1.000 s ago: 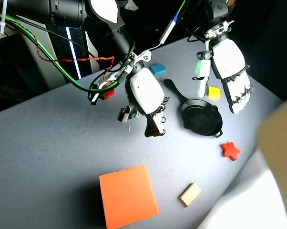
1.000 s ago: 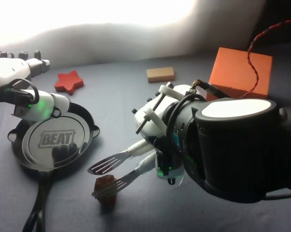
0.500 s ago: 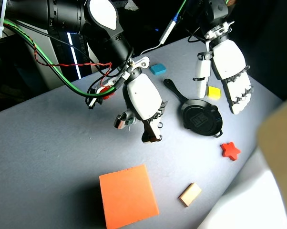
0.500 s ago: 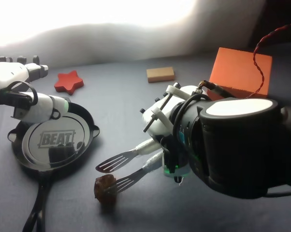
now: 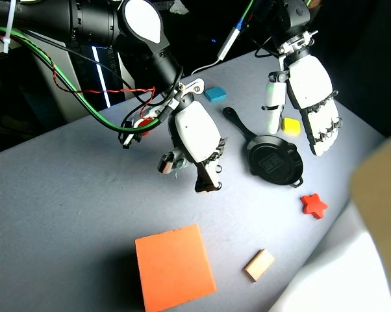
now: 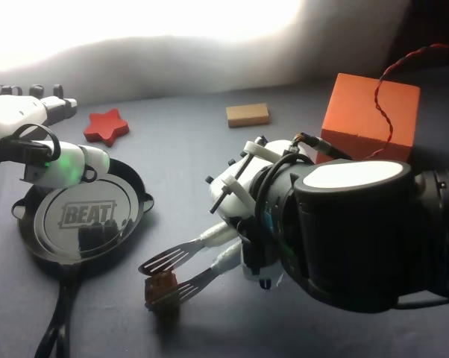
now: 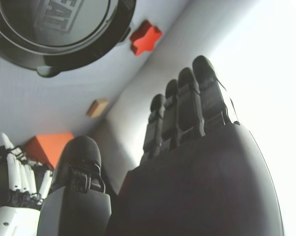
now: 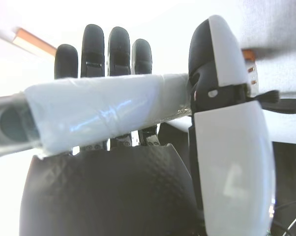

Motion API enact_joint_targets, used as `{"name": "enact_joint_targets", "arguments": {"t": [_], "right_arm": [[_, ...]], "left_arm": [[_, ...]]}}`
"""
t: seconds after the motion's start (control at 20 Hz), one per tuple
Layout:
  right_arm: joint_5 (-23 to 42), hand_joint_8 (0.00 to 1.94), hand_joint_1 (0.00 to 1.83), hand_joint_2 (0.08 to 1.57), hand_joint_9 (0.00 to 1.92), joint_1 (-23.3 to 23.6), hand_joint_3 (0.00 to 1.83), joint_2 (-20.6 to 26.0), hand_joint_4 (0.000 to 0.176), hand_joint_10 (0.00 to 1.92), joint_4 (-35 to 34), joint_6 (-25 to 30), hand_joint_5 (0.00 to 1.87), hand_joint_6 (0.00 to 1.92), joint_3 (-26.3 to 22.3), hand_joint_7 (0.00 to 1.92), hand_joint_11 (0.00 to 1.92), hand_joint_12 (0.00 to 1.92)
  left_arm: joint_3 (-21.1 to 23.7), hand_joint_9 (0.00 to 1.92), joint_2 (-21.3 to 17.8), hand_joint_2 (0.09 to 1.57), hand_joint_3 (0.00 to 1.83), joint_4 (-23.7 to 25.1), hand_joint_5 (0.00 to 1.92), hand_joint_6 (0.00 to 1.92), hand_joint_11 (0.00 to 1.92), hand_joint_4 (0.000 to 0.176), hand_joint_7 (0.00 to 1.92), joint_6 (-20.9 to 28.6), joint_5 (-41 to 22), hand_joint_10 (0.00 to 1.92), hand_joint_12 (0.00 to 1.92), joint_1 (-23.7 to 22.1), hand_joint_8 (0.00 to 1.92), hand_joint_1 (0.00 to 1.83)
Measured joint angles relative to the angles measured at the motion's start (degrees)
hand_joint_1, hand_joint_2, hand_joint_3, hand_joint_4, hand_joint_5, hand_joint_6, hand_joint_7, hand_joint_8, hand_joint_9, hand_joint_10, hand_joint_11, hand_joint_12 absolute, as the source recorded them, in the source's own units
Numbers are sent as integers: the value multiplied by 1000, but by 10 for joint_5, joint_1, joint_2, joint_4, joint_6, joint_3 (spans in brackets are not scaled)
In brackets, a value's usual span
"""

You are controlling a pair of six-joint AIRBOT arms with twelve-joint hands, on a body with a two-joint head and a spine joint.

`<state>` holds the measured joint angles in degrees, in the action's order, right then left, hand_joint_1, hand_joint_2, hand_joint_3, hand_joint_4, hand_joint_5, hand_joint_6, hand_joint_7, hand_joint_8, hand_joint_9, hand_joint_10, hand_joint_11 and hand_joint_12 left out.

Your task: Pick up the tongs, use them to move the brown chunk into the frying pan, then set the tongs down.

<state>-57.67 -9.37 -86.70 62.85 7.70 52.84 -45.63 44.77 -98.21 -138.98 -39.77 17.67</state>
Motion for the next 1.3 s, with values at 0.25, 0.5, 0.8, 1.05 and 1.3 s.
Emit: {"name": "enact_joint_targets", "arguments": {"t": [0.25, 0.5, 0.8, 1.05, 1.3], "right_arm": [[4, 10, 1041, 1154, 648, -9, 4, -8, 0, 232, 3, -3, 694, 85, 16, 762, 102, 1513], [7, 37, 1115, 1158, 638, -15, 2, -11, 0, 547, 7, -4, 803, 232, 17, 907, 229, 1550], [12, 675, 1210, 1121, 922, -15, 0, -13, 0, 562, 13, -9, 969, 1075, 17, 1052, 472, 1466], [13, 794, 1245, 1097, 1063, -15, 1, -13, 0, 451, 14, -12, 1020, 1064, 17, 1044, 580, 1410], [13, 772, 1240, 1092, 1082, -15, 0, -13, 0, 649, 14, -14, 975, 1057, 17, 1115, 592, 1555]], "left_arm": [[1, 103, 0, 1308, 0, 0, 71, 2, 0, 32, 85, 0, 7, 6, 391, -1, 3, 137], [4, 108, 0, 1308, 0, 0, 65, 9, 0, 34, 90, 4, 10, 4, 356, 2, 4, 159], [3, 105, 0, 1309, 0, 0, 64, 6, 0, 33, 88, 6, 10, 4, 373, 2, 3, 159], [3, 100, 0, 1311, 0, 0, 54, 4, 0, 38, 72, 9, 2, 3, 289, 2, 2, 175], [3, 108, 0, 1315, 1, -2, 56, 5, 0, 34, 92, 10, 2, 1, 340, 4, 1, 164]]}}
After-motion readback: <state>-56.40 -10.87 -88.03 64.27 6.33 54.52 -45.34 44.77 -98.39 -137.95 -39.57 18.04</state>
